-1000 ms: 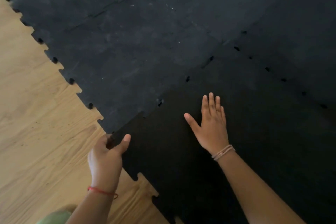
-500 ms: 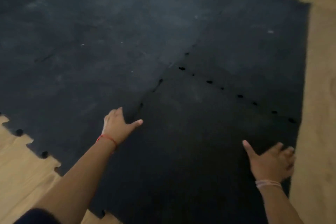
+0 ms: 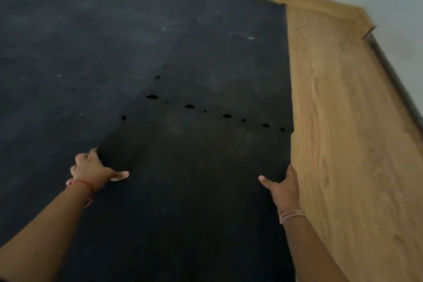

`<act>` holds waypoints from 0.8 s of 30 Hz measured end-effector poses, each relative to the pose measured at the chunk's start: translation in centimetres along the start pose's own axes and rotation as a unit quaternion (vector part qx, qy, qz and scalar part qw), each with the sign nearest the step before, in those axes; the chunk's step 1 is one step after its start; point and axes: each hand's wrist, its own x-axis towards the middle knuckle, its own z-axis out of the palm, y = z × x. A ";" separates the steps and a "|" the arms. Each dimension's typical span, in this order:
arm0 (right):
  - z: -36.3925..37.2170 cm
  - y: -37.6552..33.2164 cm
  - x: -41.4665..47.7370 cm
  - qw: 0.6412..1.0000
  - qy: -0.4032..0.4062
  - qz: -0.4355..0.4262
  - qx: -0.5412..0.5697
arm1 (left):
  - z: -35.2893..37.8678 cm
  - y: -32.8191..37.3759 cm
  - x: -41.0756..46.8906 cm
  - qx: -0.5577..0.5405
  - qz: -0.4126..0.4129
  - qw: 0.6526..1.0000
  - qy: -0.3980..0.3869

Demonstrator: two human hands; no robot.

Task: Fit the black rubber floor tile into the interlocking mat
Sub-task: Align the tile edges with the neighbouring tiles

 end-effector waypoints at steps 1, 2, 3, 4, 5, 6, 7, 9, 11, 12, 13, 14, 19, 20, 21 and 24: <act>0.2 0.0 0.0 0.999 0.005 -0.013 -0.036 | -0.1 0.2 0.2 0.000 -0.005 1.000 -0.004; 0.3 -0.1 -0.3 0.999 0.006 -0.023 -0.044 | -0.3 0.3 0.2 0.005 -0.008 1.000 -0.003; 0.4 0.0 -0.6 0.998 0.007 -0.029 -0.046 | -0.3 0.4 0.1 0.014 -0.006 1.000 0.002; 0.4 0.3 -0.9 0.998 0.013 -0.039 -0.055 | -0.2 0.5 0.0 0.025 0.002 1.000 0.009; 0.5 0.6 -1.1 0.996 0.022 -0.046 -0.075 | -0.1 0.6 -0.1 0.035 0.012 0.999 0.011; 0.5 0.9 -1.3 0.993 0.035 -0.050 -0.099 | 0.1 0.8 -0.2 0.042 0.021 0.999 0.008; 0.5 1.2 -1.3 0.991 0.047 -0.051 -0.118 | 0.4 1.0 -0.2 0.045 0.029 0.999 0.002; 0.5 1.0 -1.3 0.986 0.060 -0.046 -0.149 | 0.9 1.2 -0.2 0.047 0.030 0.998 -0.010; 0.4 0.8 -1.2 0.982 0.055 -0.044 -0.175 | 1.1 1.4 0.0 0.030 0.009 0.999 -0.015; 0.3 0.8 -1.1 0.982 0.047 -0.044 -0.177 | 1.1 1.2 0.1 0.017 0.003 1.000 -0.016; 0.3 0.8 -1.0 0.985 0.040 -0.043 -0.165 | 1.1 1.0 0.2 0.003 0.005 1.000 -0.017; 0.2 0.8 -0.7 0.990 0.034 -0.040 -0.134 | 1.0 0.8 0.3 -0.010 0.009 1.000 -0.018; -1.4 1.3 1.0 0.977 -0.001 0.037 0.211 | 0.6 -0.7 0.7 -0.121 0.018 0.992 -0.009; -1.5 1.4 1.0 0.973 -0.002 0.030 0.229 | 0.4 -1.0 0.7 -0.145 0.023 0.989 -0.010; -1.4 1.3 0.9 0.972 -0.004 0.025 0.232 | 0.3 -1.2 0.8 -0.164 0.026 0.986 -0.014; -1.1 0.6 0.5 0.989 -0.027 0.028 0.141 | -0.1 -1.5 0.3 -0.165 0.040 0.985 -0.039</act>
